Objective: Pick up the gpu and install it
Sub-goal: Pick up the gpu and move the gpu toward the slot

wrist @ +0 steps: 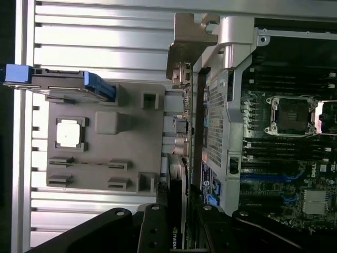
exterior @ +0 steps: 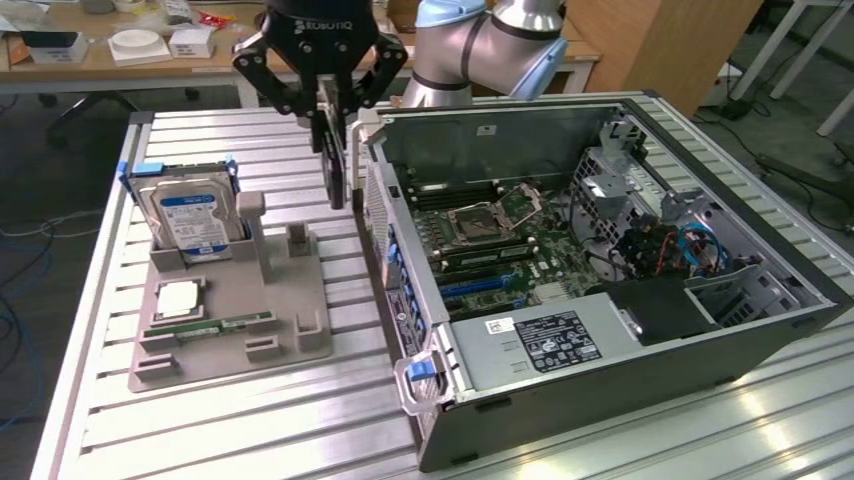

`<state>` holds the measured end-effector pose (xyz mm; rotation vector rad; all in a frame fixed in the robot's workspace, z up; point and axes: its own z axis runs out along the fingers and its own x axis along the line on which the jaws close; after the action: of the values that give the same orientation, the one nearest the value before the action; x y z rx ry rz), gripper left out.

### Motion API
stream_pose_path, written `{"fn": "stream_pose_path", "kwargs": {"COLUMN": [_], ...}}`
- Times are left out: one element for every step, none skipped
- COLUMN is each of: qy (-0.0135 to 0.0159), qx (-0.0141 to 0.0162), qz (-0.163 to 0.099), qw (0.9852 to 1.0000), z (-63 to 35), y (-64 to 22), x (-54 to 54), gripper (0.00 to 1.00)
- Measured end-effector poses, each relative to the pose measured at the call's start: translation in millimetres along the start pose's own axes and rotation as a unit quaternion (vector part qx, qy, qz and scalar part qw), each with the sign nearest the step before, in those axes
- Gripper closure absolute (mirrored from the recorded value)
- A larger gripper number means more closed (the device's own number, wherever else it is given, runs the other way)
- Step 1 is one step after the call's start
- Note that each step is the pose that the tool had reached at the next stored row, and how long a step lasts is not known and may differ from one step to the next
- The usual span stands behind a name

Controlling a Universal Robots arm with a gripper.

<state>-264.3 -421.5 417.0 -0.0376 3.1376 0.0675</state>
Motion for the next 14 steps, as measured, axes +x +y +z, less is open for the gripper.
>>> {"fn": "stream_pose_path", "kwargs": {"qy": [-0.0001, -0.0002, -0.0002, -0.0004, -0.0005, -0.0006, -0.0007, -0.0008, -0.0008, -0.0008, -0.0008, -0.0009, -0.0009, -0.0009], "qx": [0.0000, 0.0000, 0.0000, 0.0000, 0.0001, 0.0001, 0.0001, 0.0001, 0.0001, 0.0001, 0.0001, 0.0000, 0.0000, 0.0000], "qz": [0.001, 0.003, 0.006, 0.009, 0.012, 0.014, 0.017, 0.018, 0.019, 0.020, 0.020, 0.020, 0.020, 0.021], "qw": [1.0000, 1.0000, 1.0000, 1.0000, 0.9999, 0.9999, 0.9999, 0.9998, 0.9998, 0.9998, 0.9998, 0.9998, 0.9998, 0.9998], "z": [0.2, 0.4, 0.7, 1.0, 1.2, 1.5, 1.9, 2.4, 2.9, 3.6, 4.3, 4.9, 5.3, 5.4], "y": [0.0, -0.1, -0.1, -0.1, -0.2, -0.2, -0.2, -0.3, -0.3, -0.4, -0.5, -0.7, -0.7, -0.8], "x": [-1.1, -2.0, -2.6, -3.0, -3.7, -4.4, -5.3, -6.7, -8.5, -10.9, -14.0, -17.6, -20.8, -23.8], "gripper": [0.74, 0.74, 0.74, 0.74, 0.74, 0.74, 0.74, 0.74, 0.74, 0.74, 0.74, 0.74, 0.74, 0.74]}}
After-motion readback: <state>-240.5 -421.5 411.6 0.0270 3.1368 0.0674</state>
